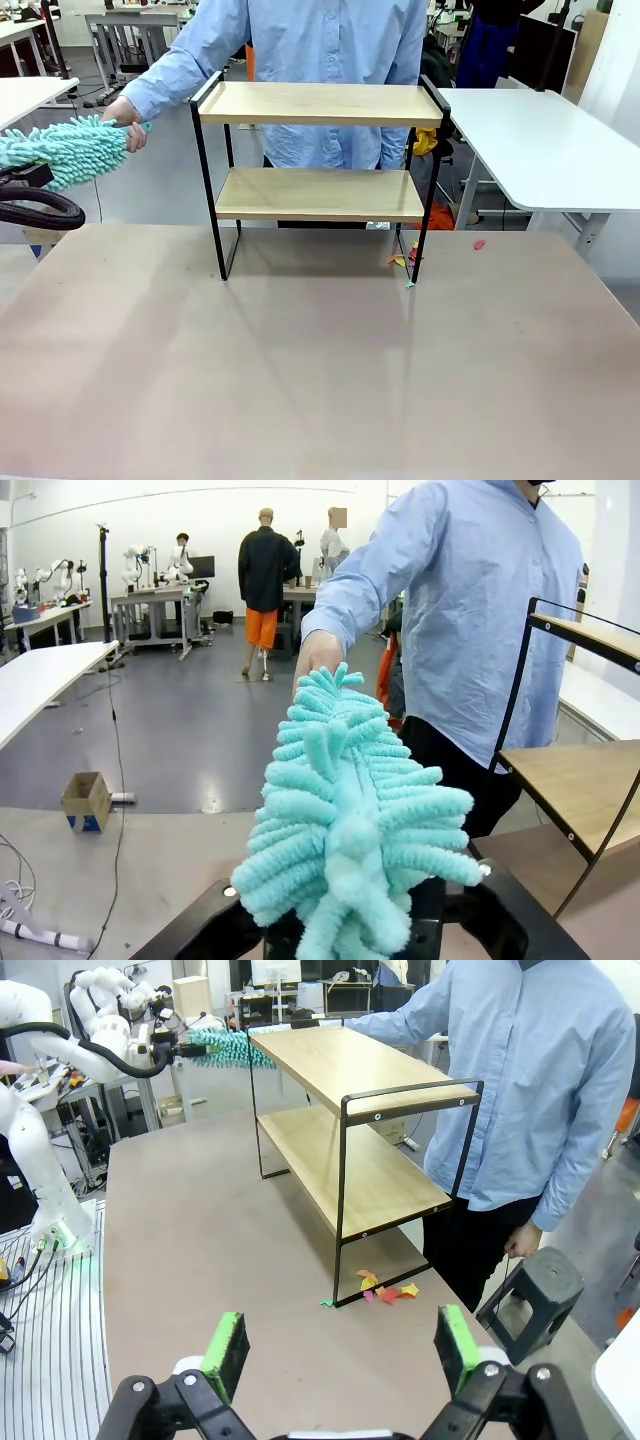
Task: Clean the shelf.
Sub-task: Hand the Duster back to the human.
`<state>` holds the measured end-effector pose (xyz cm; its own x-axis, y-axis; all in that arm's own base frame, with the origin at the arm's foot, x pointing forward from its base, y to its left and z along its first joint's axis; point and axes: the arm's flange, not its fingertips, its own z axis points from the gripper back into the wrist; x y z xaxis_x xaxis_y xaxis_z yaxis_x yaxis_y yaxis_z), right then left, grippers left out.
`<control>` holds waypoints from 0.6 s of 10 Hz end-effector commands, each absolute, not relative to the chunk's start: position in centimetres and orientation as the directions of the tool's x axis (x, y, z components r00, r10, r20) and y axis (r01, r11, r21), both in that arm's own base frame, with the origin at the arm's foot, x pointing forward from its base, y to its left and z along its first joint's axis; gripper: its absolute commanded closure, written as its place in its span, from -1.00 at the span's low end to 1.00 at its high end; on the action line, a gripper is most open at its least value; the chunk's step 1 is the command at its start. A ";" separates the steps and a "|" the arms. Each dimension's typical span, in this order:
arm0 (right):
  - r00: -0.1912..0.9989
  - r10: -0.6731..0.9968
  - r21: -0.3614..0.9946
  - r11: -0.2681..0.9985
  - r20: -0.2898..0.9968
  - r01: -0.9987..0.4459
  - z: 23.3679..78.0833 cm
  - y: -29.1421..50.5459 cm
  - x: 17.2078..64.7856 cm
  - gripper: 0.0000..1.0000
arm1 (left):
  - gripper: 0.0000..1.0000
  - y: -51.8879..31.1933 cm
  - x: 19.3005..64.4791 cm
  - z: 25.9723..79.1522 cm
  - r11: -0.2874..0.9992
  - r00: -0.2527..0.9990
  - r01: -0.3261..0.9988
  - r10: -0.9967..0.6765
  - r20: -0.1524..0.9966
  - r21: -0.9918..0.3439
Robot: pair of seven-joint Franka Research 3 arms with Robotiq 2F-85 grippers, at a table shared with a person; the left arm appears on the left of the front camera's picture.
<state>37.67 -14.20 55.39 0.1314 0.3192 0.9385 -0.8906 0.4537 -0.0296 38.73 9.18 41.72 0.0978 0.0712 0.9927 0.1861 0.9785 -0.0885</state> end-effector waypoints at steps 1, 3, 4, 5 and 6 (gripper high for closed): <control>0.120 0.315 -0.037 0.450 0.941 -0.892 55.7 -14.3 37.8 -1.00 | -1.00 8.9 36.8 44.5 0.968 0.132 0.207 0.119 0.984 -0.145; 0.120 0.315 -0.037 0.450 0.941 -0.892 55.7 -14.3 37.8 -1.00 | -1.00 9.6 35.0 48.8 0.948 0.169 0.201 0.214 0.962 -0.247; 0.120 0.315 -0.037 0.450 0.941 -0.892 55.7 -14.3 37.8 -1.00 | -0.99 10.3 34.1 51.3 0.930 0.179 0.187 0.283 0.942 -0.315; 0.120 0.315 -0.037 0.450 0.941 -0.892 55.7 -14.3 37.8 -1.00 | -1.00 11.3 33.2 54.2 0.894 0.172 0.185 0.379 0.909 -0.407; 0.120 0.315 -0.037 0.450 0.941 -0.892 55.7 -14.3 37.8 -1.00 | -1.00 12.6 32.4 56.9 0.859 0.155 0.171 0.460 0.874 -0.482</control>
